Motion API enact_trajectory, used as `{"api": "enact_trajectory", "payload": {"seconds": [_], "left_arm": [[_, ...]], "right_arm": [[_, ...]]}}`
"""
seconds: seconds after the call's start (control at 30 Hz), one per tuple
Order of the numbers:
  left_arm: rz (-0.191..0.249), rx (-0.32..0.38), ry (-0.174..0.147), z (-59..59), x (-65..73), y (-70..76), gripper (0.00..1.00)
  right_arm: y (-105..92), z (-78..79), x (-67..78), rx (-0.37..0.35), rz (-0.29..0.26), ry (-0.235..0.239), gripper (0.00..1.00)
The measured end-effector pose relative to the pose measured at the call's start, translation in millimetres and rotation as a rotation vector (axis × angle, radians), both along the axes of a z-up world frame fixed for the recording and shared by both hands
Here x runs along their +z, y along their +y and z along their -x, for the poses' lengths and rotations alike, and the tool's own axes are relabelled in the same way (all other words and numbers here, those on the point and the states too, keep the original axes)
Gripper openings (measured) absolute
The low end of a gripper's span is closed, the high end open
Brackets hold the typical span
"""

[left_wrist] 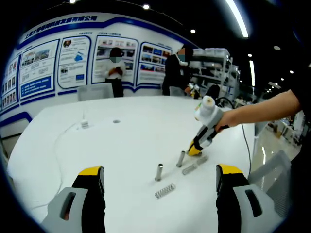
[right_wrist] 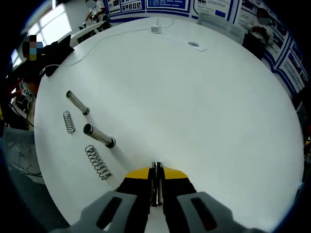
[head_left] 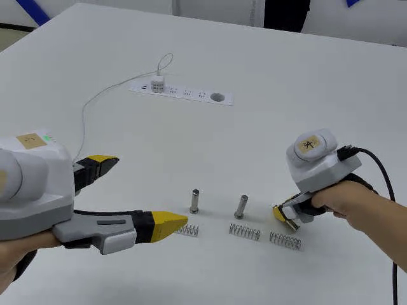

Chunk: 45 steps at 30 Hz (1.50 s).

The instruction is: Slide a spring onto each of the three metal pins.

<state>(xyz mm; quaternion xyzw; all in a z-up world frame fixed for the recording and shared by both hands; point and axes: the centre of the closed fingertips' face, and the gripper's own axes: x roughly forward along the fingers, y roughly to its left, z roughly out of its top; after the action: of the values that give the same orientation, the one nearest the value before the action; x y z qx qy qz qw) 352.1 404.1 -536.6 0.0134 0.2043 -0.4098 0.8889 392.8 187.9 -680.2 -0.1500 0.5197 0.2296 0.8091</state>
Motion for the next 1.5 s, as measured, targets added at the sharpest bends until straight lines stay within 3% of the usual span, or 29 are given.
{"api": "enact_trajectory", "payload": {"seconds": [0.17, 0.4, 0.83, 1.1, 1.5], "left_arm": [[-0.006, -0.007, -0.006, 2.5, 2.6, -0.5, 0.98], [-0.001, 0.007, -0.017, 2.8, 7.4, 3.5, 0.98], [-0.002, -0.001, -0.022, 7.5, 9.9, -1.5, 0.98], [-0.011, -0.009, -0.027, 10.3, 11.6, -3.6, 0.97], [-0.024, -0.019, -0.032, 13.1, 12.6, -6.1, 0.97]], "right_arm": [[-0.2, 0.4, 1.0, 0.017, 0.022, -0.021, 0.07], [-0.2, 2.5, 5.3, -0.039, -0.063, -0.090, 0.07], [-6.3, 5.1, 27.9, -0.075, -0.137, -0.203, 0.07], [-6.6, 6.5, 38.2, -0.056, -0.151, -0.264, 0.07], [-7.8, 8.8, 46.0, -0.061, -0.171, -0.314, 0.07]]}}
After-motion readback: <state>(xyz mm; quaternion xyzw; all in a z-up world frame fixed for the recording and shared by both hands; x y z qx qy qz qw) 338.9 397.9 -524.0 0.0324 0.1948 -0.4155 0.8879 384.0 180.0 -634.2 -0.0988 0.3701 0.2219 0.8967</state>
